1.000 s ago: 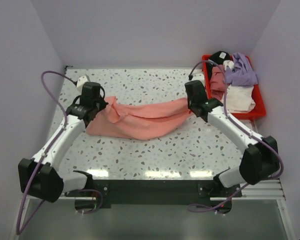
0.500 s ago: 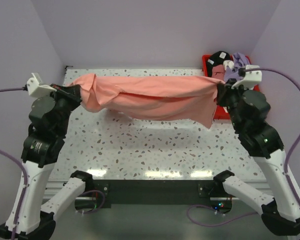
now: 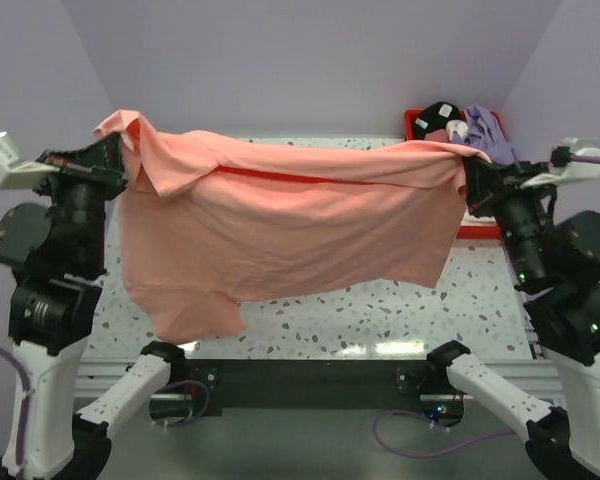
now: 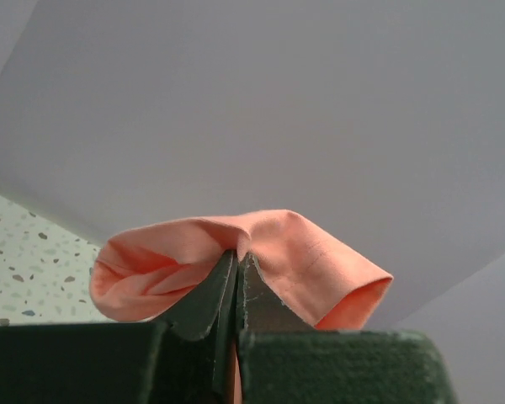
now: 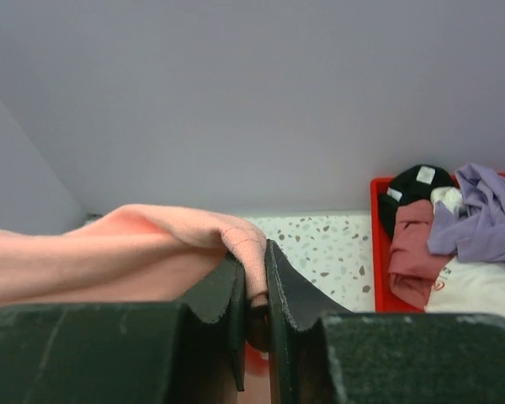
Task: Fold and stack the t-shirts
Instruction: Flatten the tshirt out
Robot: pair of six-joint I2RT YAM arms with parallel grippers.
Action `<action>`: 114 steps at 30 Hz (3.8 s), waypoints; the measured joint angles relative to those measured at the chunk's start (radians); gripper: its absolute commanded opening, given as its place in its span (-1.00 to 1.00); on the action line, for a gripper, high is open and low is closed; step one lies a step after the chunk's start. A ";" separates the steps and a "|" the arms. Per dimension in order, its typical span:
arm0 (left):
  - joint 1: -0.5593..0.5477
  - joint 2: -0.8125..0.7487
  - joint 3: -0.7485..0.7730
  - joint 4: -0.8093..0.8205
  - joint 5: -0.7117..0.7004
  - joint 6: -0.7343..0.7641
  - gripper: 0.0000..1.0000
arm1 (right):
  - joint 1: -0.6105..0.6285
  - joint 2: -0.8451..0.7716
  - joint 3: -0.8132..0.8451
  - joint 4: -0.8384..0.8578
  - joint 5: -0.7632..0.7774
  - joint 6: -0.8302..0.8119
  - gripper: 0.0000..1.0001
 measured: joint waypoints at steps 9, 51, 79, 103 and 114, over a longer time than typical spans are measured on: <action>0.043 0.618 -0.023 0.109 -0.117 0.058 0.31 | -0.100 0.473 -0.158 0.120 0.054 0.011 -0.65; 0.092 0.317 -0.932 -0.302 0.111 -0.339 1.00 | -0.203 0.577 -0.526 0.146 -0.174 0.203 0.98; 0.154 0.407 -0.955 -0.172 0.012 -0.299 0.08 | -0.203 0.577 -0.526 0.144 -0.172 0.198 0.98; 0.170 0.416 -0.990 0.071 0.092 -0.189 -1.00 | -0.203 0.540 -0.605 0.105 -0.146 0.225 0.98; 0.170 0.236 -1.063 0.082 0.165 -0.176 -1.00 | -0.202 0.544 -0.737 0.085 -0.178 0.313 0.73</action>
